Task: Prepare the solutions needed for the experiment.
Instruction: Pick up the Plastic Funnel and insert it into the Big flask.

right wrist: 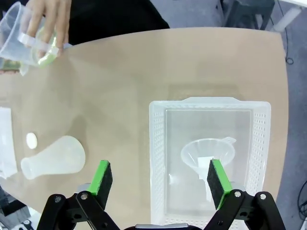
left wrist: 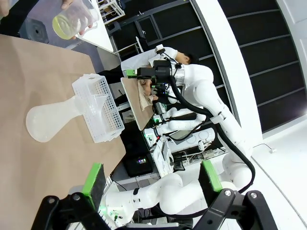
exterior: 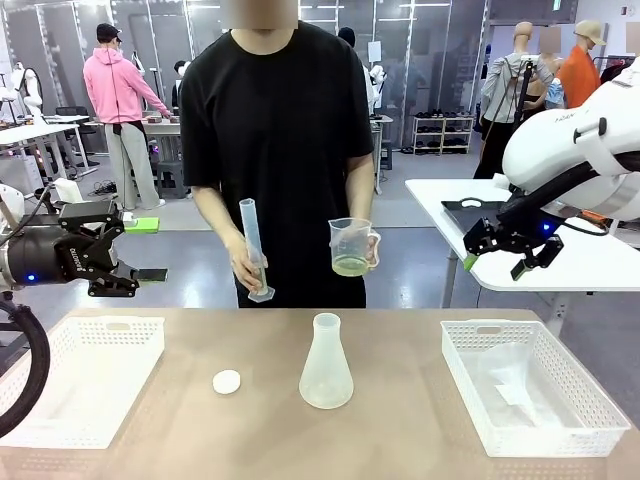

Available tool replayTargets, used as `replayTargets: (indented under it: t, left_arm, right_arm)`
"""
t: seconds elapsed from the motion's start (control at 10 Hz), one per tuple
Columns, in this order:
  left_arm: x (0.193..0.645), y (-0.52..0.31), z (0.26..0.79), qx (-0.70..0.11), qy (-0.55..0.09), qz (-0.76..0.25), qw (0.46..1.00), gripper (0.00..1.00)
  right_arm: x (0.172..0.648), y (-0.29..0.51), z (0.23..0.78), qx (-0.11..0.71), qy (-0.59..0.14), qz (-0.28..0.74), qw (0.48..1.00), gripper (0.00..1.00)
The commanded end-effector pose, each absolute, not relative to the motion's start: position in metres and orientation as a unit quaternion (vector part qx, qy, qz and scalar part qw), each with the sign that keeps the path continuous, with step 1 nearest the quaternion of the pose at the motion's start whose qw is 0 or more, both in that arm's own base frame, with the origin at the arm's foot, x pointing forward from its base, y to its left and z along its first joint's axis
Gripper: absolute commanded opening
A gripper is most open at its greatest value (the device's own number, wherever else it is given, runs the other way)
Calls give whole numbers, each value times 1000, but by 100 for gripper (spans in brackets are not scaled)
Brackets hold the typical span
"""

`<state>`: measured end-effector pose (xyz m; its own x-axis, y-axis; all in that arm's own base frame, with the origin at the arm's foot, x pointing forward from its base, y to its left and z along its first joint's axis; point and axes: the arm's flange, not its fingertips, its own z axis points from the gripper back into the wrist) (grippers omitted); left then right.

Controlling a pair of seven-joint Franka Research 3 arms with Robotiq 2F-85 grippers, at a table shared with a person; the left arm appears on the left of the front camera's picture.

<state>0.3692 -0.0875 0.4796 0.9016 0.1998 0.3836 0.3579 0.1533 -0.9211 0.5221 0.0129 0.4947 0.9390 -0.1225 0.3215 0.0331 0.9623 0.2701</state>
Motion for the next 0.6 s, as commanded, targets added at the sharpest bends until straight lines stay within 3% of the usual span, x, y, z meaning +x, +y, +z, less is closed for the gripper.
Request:
replayTargets:
  t: [0.0, 0.1, 0.2, 0.5]
  left_arm:
    - [369, -90, 481, -650, -213, -53, 727, 100]
    - [369, -90, 481, -650, -213, -53, 727, 100]
    - [369, -90, 481, -650, -213, -53, 727, 100]
    - [369, -90, 481, -650, -213, -53, 727, 100]
  right_arm:
    - [519, 15, 501, 131, -166, -68, 975, 100]
    - [522, 13, 495, 131, -170, -40, 976, 100]
    - [528, 7, 491, 97, -168, 105, 975, 100]
    - [544, -23, 480, 34, -165, 308, 936, 100]
